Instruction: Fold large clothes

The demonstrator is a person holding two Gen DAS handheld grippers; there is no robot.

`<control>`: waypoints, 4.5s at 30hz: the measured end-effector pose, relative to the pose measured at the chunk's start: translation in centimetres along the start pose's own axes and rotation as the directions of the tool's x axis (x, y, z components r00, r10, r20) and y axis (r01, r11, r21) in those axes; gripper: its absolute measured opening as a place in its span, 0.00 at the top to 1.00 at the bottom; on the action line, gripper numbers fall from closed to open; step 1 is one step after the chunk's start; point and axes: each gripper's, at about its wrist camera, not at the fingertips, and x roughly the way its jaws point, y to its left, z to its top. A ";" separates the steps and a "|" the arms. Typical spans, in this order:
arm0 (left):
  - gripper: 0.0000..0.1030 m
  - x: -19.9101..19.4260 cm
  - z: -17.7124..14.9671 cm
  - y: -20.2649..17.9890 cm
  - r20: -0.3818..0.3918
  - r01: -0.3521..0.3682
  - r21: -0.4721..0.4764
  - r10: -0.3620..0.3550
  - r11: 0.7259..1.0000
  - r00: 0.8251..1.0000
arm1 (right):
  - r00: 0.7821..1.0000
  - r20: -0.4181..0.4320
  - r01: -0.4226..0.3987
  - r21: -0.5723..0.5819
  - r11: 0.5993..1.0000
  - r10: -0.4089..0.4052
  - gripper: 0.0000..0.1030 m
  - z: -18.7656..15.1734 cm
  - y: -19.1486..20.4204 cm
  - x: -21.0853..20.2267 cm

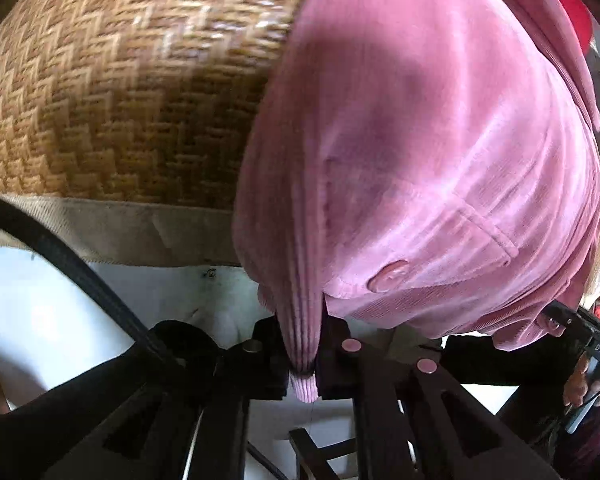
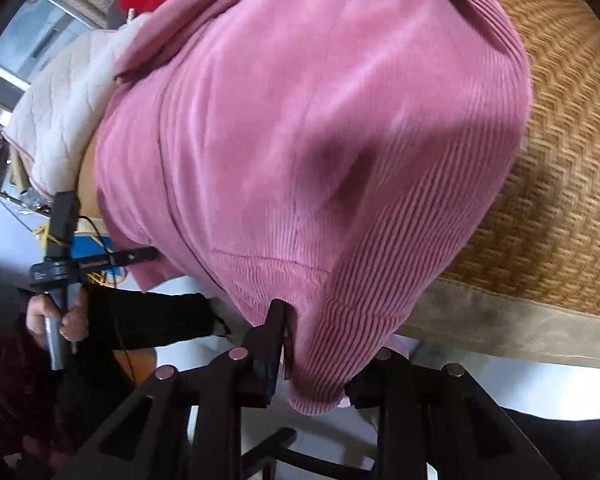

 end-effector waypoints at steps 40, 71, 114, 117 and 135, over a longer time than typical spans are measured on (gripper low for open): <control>0.61 -16.2 25.9 -1.8 0.626 0.367 -0.141 -0.205 0.919 0.753 | 0.769 0.552 -0.588 0.414 0.695 0.321 0.70 28.3 -13.3 -4.6; 0.21 -11.9 24.4 -6.4 0.469 -0.121 -0.146 0.176 0.982 0.866 | 0.836 0.541 -0.134 0.355 0.925 -0.087 0.27 30.9 -11.7 -4.8; 0.19 -14.4 19.7 -6.7 0.549 -0.349 -0.177 0.387 0.920 0.741 | 0.866 0.481 0.035 0.216 0.976 -0.138 0.53 23.5 -3.0 -6.2; 0.17 -13.0 20.3 -7.9 0.544 -0.470 -0.110 0.449 0.876 0.709 | 0.919 0.368 0.033 0.288 0.957 -0.142 0.57 24.9 -5.8 -1.8; 0.17 -13.5 21.2 -9.4 0.584 -0.360 -0.046 0.318 0.932 0.747 | 0.909 0.405 -0.007 0.244 0.970 -0.096 0.56 25.6 -5.0 -2.3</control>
